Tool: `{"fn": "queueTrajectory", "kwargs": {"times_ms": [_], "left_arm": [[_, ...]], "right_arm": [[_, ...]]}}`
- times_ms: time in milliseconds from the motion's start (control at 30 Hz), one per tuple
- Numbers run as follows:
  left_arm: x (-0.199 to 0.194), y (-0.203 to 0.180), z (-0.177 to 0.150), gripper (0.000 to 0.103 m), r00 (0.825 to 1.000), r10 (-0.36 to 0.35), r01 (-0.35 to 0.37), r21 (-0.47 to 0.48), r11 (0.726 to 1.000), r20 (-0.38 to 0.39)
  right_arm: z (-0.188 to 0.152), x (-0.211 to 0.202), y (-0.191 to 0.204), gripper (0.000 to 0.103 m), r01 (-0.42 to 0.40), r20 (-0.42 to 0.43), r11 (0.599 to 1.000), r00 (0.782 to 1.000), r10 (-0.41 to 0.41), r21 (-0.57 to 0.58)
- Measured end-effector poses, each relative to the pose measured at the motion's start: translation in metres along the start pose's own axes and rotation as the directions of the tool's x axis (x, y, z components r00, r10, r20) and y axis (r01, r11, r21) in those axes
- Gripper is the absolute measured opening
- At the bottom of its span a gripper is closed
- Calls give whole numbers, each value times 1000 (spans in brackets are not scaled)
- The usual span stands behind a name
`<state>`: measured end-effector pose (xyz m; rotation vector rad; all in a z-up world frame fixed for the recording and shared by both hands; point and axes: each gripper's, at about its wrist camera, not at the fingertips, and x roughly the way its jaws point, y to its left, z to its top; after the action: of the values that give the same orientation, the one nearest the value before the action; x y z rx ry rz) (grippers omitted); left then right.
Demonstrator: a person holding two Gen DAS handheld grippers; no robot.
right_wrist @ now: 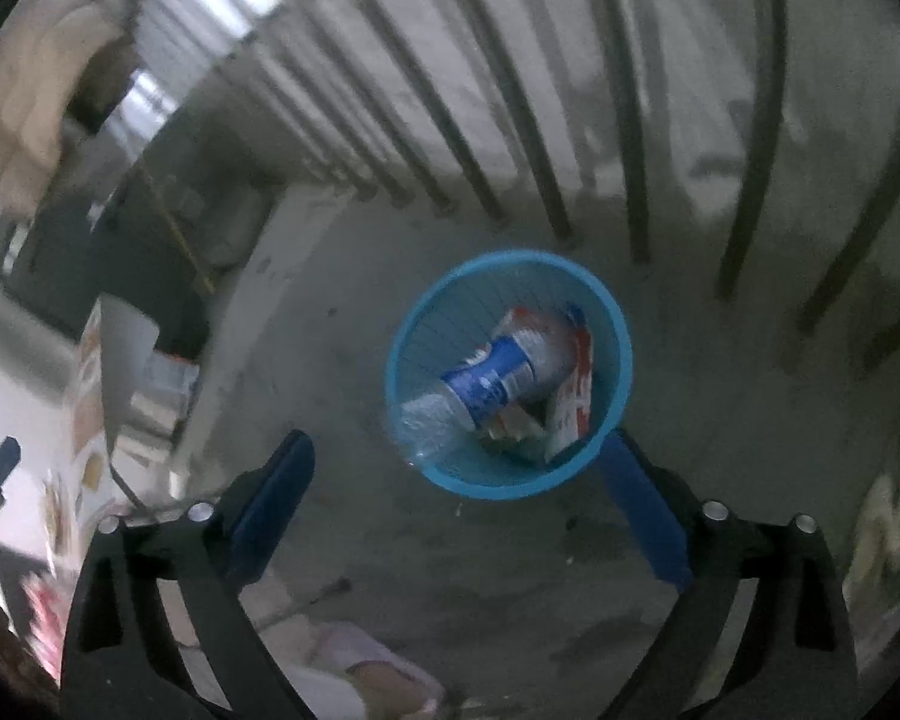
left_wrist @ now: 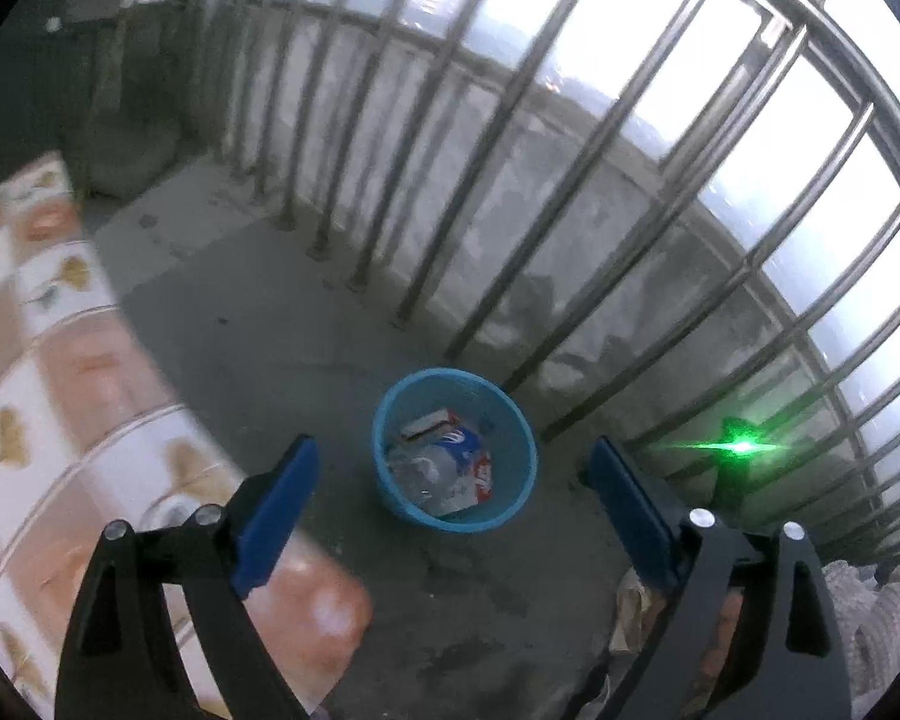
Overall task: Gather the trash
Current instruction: 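Turn both tools back toward the table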
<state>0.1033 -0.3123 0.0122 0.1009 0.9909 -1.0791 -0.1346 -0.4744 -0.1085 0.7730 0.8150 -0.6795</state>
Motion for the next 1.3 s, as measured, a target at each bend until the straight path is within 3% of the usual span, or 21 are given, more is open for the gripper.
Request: {"fn": "queueTrajectory", "kwargs": {"times_ms": [200, 500, 633, 767, 867, 1000, 1133, 1300], "left_arm": [[-62, 25, -24, 96, 986, 126, -125, -17, 992, 108], [-146, 70, -62, 97, 941, 262, -245, -101, 964, 214], [-180, 102, -86, 97, 916, 326, -287, -184, 940, 234], [-206, 134, -110, 97, 908, 355, -294, -264, 919, 225], [-226, 155, -131, 97, 890, 396, -311, -332, 891, 228], [-253, 178, -159, 97, 853, 439, -319, -383, 867, 283], [-272, 195, -177, 97, 816, 471, -323, -412, 852, 336], [-290, 215, -191, 97, 780, 500, -314, -457, 832, 375]], "right_arm": [[9, -31, 38, 95, 87, 119, 989, 990, -73, -118], [11, -63, 89, 95, 245, 258, 947, 947, -189, -207], [4, -68, 125, 95, 300, 319, 903, 927, -199, -308], [-5, -72, 168, 95, 328, 366, 835, 916, -166, -442], [-13, -74, 195, 95, 277, 369, 815, 925, -84, -508], [-24, -75, 233, 95, 69, 268, 788, 955, 125, -612], [-35, -62, 270, 95, -67, 177, 746, 954, 242, -662], [-51, -43, 321, 95, -168, 52, 698, 958, 282, -696]]}}
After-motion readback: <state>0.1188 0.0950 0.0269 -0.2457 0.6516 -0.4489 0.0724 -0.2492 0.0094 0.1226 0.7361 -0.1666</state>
